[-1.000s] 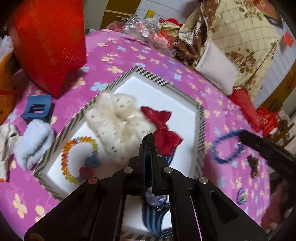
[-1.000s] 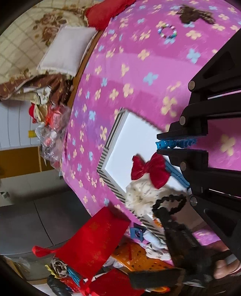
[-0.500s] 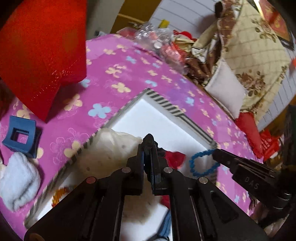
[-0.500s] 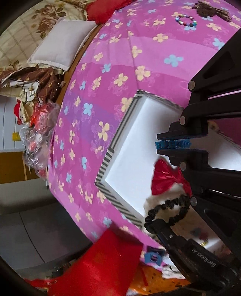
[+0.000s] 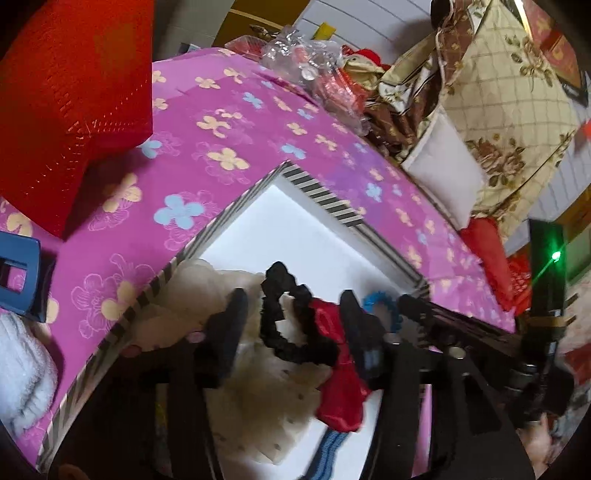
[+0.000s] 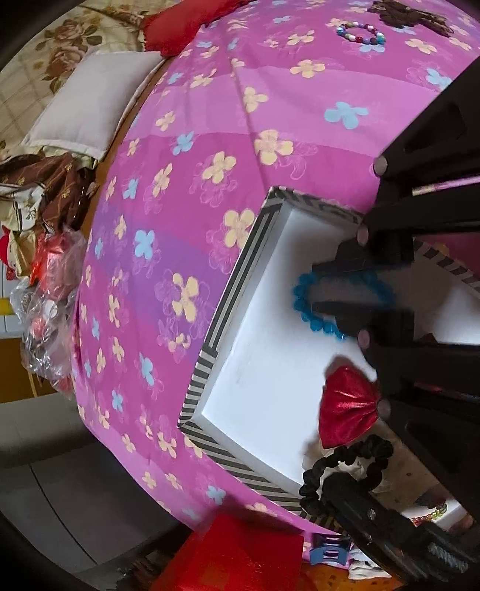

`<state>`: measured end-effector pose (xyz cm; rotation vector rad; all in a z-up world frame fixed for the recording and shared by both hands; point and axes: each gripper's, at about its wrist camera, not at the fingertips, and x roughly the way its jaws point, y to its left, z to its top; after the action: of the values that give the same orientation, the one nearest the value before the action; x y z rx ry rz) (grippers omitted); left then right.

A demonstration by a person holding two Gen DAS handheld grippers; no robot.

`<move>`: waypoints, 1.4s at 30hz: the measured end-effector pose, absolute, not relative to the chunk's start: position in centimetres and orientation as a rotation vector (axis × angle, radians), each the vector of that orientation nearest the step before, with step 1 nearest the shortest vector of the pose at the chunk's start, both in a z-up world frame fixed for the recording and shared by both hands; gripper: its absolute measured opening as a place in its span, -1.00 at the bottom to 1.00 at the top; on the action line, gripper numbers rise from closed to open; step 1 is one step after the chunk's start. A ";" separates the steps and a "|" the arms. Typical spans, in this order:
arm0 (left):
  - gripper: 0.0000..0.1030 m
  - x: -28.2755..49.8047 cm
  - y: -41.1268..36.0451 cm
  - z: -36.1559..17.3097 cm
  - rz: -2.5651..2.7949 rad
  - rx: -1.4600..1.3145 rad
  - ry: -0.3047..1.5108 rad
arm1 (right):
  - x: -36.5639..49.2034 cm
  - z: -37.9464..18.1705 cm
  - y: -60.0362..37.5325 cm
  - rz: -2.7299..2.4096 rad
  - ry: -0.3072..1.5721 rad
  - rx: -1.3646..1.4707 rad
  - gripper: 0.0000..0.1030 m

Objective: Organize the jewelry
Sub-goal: 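Release the blue bracelet and black hair tie into the tray with both tools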

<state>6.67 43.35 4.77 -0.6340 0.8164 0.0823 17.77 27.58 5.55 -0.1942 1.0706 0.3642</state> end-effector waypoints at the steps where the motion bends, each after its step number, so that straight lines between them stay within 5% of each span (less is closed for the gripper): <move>1: 0.09 6.4 43.4 5.2 0.075 -0.640 0.806 | 17.6 6.0 27.2 0.361 1.055 -0.182 -0.13; 10: 0.09 5.1 43.4 7.4 0.161 -0.577 0.777 | 14.4 8.6 24.2 0.349 0.999 -0.156 -0.12; 30: 0.10 2.8 46.8 7.4 0.356 -0.540 0.764 | 14.6 2.7 36.7 0.401 1.017 -0.501 -0.12; 42: 0.09 2.8 45.0 8.0 0.352 -0.477 0.741 | 9.2 9.6 25.1 0.348 0.874 -0.283 -0.12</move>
<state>2.75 44.98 8.02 -0.4773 0.7407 0.3523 9.19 25.11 9.60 -0.2825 0.8743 0.3478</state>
